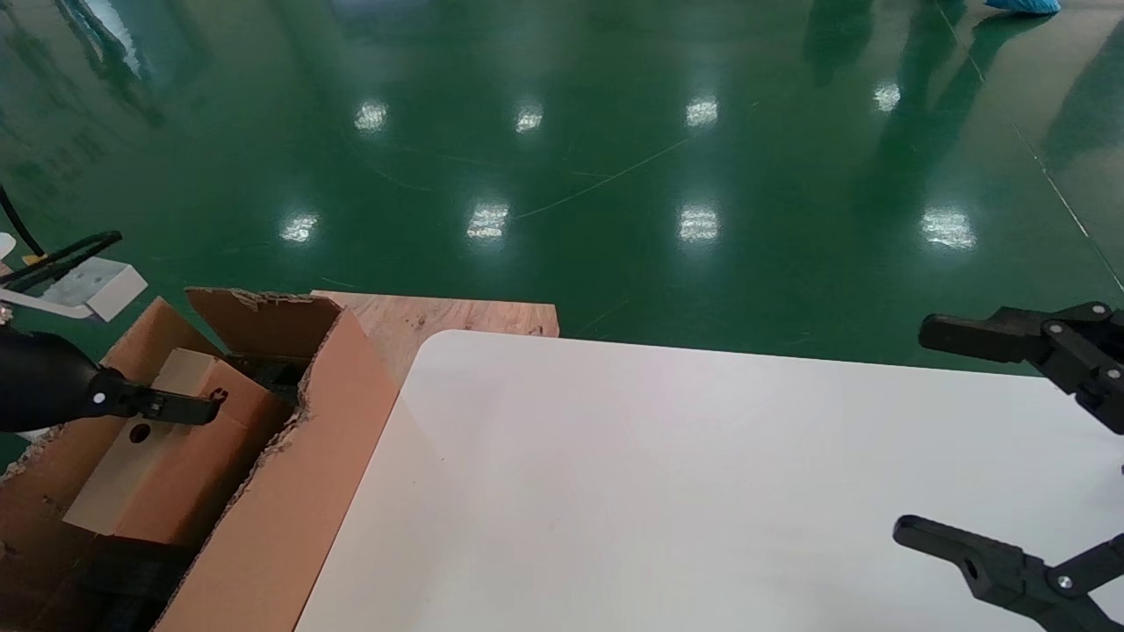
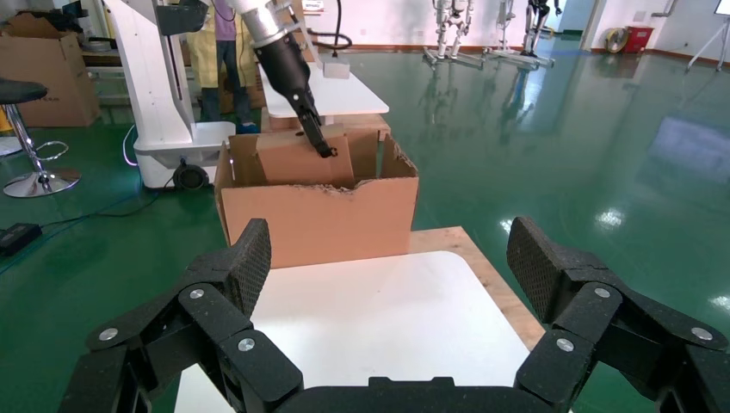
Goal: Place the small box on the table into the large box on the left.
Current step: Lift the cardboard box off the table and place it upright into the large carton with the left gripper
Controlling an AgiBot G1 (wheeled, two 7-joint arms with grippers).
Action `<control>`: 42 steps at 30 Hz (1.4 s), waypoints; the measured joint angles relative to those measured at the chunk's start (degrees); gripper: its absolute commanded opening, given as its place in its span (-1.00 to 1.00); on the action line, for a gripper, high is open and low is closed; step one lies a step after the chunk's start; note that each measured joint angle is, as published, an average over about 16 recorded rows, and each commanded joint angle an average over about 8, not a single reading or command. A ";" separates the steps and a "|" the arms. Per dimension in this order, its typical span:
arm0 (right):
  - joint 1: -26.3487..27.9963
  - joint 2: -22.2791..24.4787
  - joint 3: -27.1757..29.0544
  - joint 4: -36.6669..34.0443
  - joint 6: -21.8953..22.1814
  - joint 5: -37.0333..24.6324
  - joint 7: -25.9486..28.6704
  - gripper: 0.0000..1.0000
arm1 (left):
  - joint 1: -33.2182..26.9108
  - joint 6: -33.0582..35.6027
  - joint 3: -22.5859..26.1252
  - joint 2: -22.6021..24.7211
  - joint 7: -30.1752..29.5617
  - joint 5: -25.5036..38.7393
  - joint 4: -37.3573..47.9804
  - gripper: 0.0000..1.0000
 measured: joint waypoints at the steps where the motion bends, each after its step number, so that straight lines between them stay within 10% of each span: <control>1: 0.00 0.00 0.00 0.00 0.00 0.00 0.00 1.00 | 0.51 -0.84 0.29 -0.02 0.26 -0.01 0.23 -1.00; 24: 0.01 0.01 -0.02 0.00 0.01 0.02 -0.01 1.00 | 1.28 -1.41 1.26 0.96 5.48 2.28 12.71 -1.00; 42: 0.01 0.02 -0.04 0.00 0.02 0.03 -0.02 1.00 | 4.88 -6.45 2.41 1.88 21.14 -2.05 29.08 -1.00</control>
